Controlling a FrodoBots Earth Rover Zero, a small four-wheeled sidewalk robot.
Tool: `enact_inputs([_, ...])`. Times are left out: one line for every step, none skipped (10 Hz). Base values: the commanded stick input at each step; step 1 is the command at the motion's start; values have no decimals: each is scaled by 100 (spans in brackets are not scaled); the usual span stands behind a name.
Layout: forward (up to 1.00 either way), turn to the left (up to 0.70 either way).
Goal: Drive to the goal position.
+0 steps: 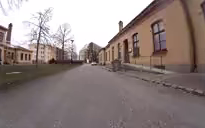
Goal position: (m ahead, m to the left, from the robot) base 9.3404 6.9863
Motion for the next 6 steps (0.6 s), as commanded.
enact_inputs([100, 33])
enact_inputs([100, 0])
enact_inputs([100, 0])
enact_inputs([100, 0])
enact_inputs([100, 0])
enact_inputs([100, 0])
